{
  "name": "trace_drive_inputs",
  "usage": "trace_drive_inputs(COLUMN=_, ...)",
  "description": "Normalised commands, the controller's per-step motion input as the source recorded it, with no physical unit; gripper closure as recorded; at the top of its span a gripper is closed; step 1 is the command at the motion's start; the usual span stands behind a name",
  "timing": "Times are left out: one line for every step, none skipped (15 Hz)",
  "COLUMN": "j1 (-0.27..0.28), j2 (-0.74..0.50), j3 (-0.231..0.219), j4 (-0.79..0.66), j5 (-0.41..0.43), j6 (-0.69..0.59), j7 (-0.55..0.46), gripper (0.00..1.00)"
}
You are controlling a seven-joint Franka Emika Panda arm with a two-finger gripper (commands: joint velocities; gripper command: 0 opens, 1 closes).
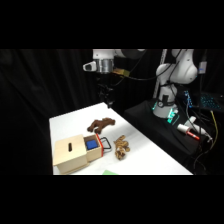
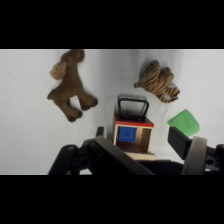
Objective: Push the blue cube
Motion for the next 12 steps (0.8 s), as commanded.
trace_drive_inputs(j1=-0.014, j2=0.01, j3=0.011, j4=0.02, j5=0.009, j6=-0.01, j7=0.0, gripper=0.0)
trace_drive_inputs(j1=-0.015, j2=0.02, j3=0.01, j4=0.02, j5=0.007, j6=0.0, j7=0.01, gripper=0.0)
trace_drive_inputs(j1=-0.016, j2=0.02, j3=0.01, j4=0.02, j5=0.006, j6=0.03, j7=0.01, gripper=0.0)
trace_drive_inputs(j1=-0.016, j2=0.04, j3=0.011, j4=0.04, j5=0.006, j6=0.07, j7=0.02, gripper=0.0)
trace_drive_inputs(j1=-0.015, j2=0.07, j3=0.012, j4=0.07, j5=0.014, j6=0.1, j7=0.03, gripper=0.0)
trace_drive_inputs(j1=-0.01, j2=0.09, j3=0.015, j4=0.09, j5=0.024, j6=0.11, j7=0.0, gripper=0.0)
trace_drive_inputs(j1=-0.005, j2=0.13, j3=0.022, j4=0.13, j5=0.017, j6=0.14, j7=0.02, gripper=0.0)
trace_drive_inputs(j1=0.0, j2=0.16, j3=0.029, j4=0.16, j5=0.01, j6=0.15, j7=0.03, gripper=0.0)
trace_drive_inputs(j1=0.006, j2=0.19, j3=0.036, j4=0.2, j5=-0.002, j6=0.14, j7=0.05, gripper=0.0)
trace_drive_inputs(j1=0.013, j2=0.2, j3=0.041, j4=0.22, j5=-0.001, j6=0.13, j7=0.05, gripper=0.0)
trace_drive_inputs(j1=0.021, j2=0.22, j3=0.046, j4=0.24, j5=-0.013, j6=0.13, j7=0.06, gripper=0.0)
trace_drive_inputs(j1=0.026, j2=0.23, j3=0.048, j4=0.26, j5=-0.026, j6=0.12, j7=0.08, gripper=0.0)
